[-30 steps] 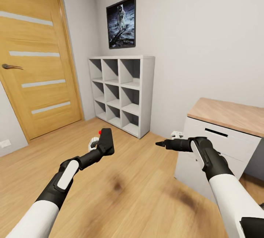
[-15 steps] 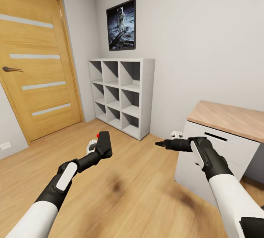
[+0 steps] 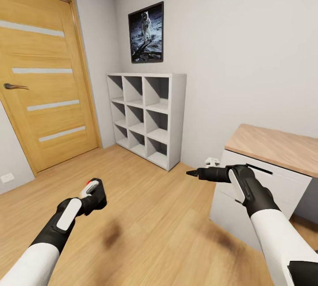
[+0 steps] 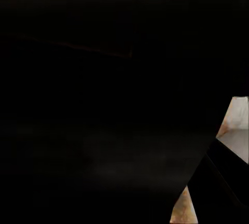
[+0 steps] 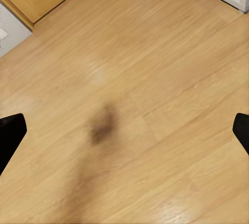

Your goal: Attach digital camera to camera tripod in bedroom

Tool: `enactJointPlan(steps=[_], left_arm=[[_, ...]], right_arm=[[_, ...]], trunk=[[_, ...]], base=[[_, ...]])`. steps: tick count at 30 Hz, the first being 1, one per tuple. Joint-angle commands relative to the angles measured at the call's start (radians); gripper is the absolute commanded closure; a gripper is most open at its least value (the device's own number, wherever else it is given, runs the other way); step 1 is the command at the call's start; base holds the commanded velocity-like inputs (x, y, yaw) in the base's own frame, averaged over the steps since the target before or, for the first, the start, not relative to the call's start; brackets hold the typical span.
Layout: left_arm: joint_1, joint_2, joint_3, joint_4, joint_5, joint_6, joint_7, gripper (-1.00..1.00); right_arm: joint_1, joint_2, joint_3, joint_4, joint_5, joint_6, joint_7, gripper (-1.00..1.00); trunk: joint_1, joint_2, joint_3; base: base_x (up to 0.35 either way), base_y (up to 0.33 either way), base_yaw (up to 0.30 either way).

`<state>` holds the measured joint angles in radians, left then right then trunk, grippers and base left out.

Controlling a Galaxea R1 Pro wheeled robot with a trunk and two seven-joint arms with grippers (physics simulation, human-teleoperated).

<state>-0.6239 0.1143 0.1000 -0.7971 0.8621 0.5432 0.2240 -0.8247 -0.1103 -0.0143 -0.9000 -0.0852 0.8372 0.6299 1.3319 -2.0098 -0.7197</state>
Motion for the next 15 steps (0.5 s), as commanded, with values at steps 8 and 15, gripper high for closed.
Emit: enactJointPlan(steps=[8, 15], left_arm=[[0.000, -0.008, -0.002, -0.012, 0.015, -0.007, 0.345, 1.00], [0.000, -0.034, -0.004, -0.060, 0.016, -0.005, 0.398, 1.00]], right_arm=[[-0.001, 0.003, 0.001, 0.000, -0.008, 0.007, -0.004, -1.00], [-0.001, 0.004, 0.002, 0.001, -0.008, 0.006, -0.006, -1.00]], trunk=[[-0.031, 0.056, 0.024], [-0.058, 0.105, 0.046]], base=[[0.000, 0.000, 0.000], [0.000, 0.000, 0.000]])
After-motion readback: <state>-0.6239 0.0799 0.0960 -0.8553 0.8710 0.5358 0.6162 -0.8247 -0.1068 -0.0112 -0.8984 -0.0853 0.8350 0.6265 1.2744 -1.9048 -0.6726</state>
